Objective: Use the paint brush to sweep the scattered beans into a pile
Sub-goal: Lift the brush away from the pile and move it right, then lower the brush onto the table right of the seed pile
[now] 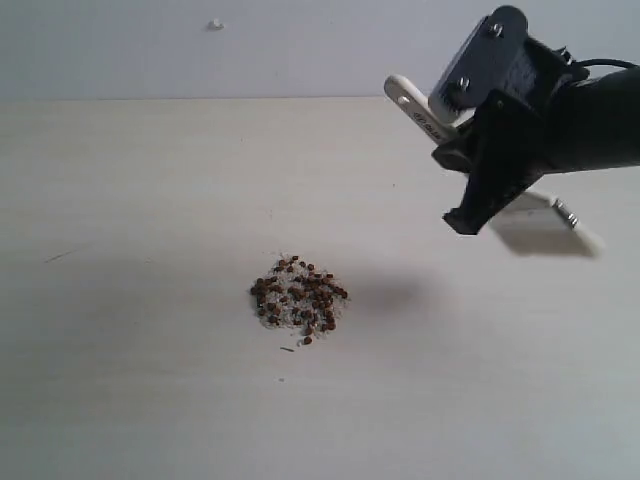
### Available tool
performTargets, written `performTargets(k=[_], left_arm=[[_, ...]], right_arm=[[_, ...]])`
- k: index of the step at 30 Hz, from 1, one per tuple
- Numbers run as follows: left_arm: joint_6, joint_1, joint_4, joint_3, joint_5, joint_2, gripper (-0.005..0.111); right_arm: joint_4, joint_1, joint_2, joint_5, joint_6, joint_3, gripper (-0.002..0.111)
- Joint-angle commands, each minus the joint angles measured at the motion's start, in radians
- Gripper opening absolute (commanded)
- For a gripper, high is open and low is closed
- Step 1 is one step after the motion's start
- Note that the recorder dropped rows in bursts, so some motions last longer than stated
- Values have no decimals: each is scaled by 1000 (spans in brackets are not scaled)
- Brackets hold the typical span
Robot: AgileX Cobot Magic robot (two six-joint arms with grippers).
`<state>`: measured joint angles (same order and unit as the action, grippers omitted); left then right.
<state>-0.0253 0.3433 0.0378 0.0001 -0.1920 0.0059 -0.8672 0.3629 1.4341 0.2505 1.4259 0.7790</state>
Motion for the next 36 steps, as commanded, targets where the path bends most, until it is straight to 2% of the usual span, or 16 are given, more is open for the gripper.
performTargets(k=[1, 2, 3, 5, 6, 8, 11, 15, 18, 20, 30, 36], left_arm=[[-6, 4, -7, 0, 4, -6, 0], [-6, 4, -7, 0, 4, -6, 0], [-6, 4, -7, 0, 4, -6, 0], [-6, 4, -7, 0, 4, -6, 0], [-6, 4, -7, 0, 4, -6, 0], [-6, 4, -7, 0, 4, -6, 0], [-6, 4, -7, 0, 2, -6, 0], [-6, 4, -7, 0, 2, -6, 0], [-6, 4, -7, 0, 2, -6, 0], [-6, 4, -7, 0, 2, -6, 0], [-6, 4, -7, 0, 2, -6, 0], [-6, 4, -7, 0, 2, -6, 0]], right_arm=[[34, 1, -1, 389, -449, 47, 0], [84, 1, 20, 487, -689, 60, 0], [131, 1, 35, 510, -871, 66, 0], [162, -6, 42, 462, -992, 65, 0], [138, -21, 43, 436, -989, 65, 0], [10, -106, 66, 441, -913, 65, 0], [-164, -252, 150, 552, -733, 65, 0], [-316, -359, 268, 653, -519, 65, 0], [-367, -369, 314, 563, -380, 65, 0], [-345, -369, 315, 537, -387, 65, 0], [-417, -371, 516, 903, -354, 157, 0], [-478, -371, 628, 947, -334, 186, 0]])
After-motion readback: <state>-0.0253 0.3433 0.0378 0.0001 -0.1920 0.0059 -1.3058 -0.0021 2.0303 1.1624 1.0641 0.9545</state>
